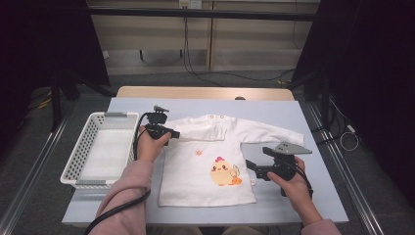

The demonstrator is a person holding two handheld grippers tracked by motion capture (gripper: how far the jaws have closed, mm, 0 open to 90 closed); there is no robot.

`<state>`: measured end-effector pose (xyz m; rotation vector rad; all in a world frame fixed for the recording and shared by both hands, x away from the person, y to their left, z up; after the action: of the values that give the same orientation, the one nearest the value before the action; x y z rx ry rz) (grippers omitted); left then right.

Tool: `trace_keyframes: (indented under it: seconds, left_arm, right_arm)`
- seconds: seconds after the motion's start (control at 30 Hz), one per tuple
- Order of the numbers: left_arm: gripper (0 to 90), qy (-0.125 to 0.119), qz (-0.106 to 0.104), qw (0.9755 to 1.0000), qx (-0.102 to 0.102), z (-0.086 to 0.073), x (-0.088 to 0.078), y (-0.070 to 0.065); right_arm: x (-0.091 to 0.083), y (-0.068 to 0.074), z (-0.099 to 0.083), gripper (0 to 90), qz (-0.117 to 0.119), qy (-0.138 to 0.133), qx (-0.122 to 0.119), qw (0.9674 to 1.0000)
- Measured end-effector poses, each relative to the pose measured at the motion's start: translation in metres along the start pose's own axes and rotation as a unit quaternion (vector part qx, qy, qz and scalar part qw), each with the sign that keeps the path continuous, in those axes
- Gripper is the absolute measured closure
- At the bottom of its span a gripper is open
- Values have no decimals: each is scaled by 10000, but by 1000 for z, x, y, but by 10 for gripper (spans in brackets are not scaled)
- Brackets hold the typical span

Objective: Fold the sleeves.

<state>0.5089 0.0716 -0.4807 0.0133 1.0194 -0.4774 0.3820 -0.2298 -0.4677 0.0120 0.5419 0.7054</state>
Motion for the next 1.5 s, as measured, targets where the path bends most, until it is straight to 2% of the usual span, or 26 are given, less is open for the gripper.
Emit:
trace_keyframes:
  seconds: [0.1,0.13,0.23,0.33,0.4,0.43,0.53,0.63,0.7,0.8,0.83,0.93,0.97,1.03,1.13,1.2,1.23,1.27,1.3,1.37,1.5]
  left_arm:
    - [764,5,-74,10000,6,-5,-2,-1]
    - [766,-32,-135,9999,-29,-6,-5,-3]
    - [766,-133,-160,9998,41,-8,-10,-7]
    - [768,-206,-129,9997,26,-10,-10,-8]
    - [766,-111,-176,9998,-61,-15,-6,-10]
    - [763,-12,-128,9999,22,-19,-2,-8]
    - [734,-22,-177,9998,0,-21,2,-10]
    - [658,-176,-187,9996,145,-15,0,-13]
    - [602,-287,-179,9993,139,-8,-3,-16]
    - [613,-396,-235,9984,343,3,-5,-23]
    - [607,-477,-190,9980,357,6,-5,-26]
    - [601,-564,-292,9967,509,14,-1,-35]
    - [601,-537,-339,9965,538,15,2,-37]
    - [617,-326,-470,9973,451,14,12,-42]
    - [674,-59,-516,9977,424,9,21,-46]
    - [680,-32,-484,9979,424,4,21,-47]
    - [671,-98,-502,9978,422,3,21,-46]
    - [654,-19,-454,9982,384,-1,19,-44]
    - [646,-39,-384,9987,336,-3,18,-41]
    - [614,-116,-423,9986,284,-6,14,-36]
    - [491,-425,-326,9982,283,-5,0,-29]
  right_arm:
    - [0,1,1,129,10,-17,4,10000]
    - [0,2,1,129,14,-16,-6,10000]
    - [0,2,2,129,14,-32,-19,10000]
    - [1,2,1,129,12,-2,-6,10000]
    - [2,3,1,129,17,-9,-27,10000]
    - [2,3,2,129,20,-9,-28,10000]
    - [2,4,2,128,33,-6,-37,10000]
    - [2,4,2,129,41,-11,-32,10000]
    - [2,4,2,129,28,-20,-33,10000]
    - [1,4,3,129,29,-40,-44,10000]
    - [1,3,3,129,30,-39,-42,10000]
    - [2,3,3,129,35,-37,-48,10000]
    - [2,3,3,129,30,-36,-46,10000]
    - [2,4,3,128,34,-27,-28,10000]
    - [1,5,3,129,54,-46,-41,10000]
    - [0,5,3,129,62,-52,-35,10000]
    - [0,5,3,129,63,-49,-11,10000]
    - [0,4,3,129,59,-65,-21,10000]
    - [-1,3,3,129,47,-53,2,10000]
    - [-2,2,3,129,33,-70,-6,10000]
    - [-3,1,4,128,-11,-100,22,9999]
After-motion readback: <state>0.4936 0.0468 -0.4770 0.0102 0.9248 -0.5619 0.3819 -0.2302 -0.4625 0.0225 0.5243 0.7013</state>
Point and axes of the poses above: each handheld gripper's, and its own axes: x roughly forward along the jaws, z roughly out of its top, y roughly to its left, the point moved 8 cm from there along x, roughly forward along the jaws, and after that the axes turned 6 degrees about z, right-handed, at the moved point
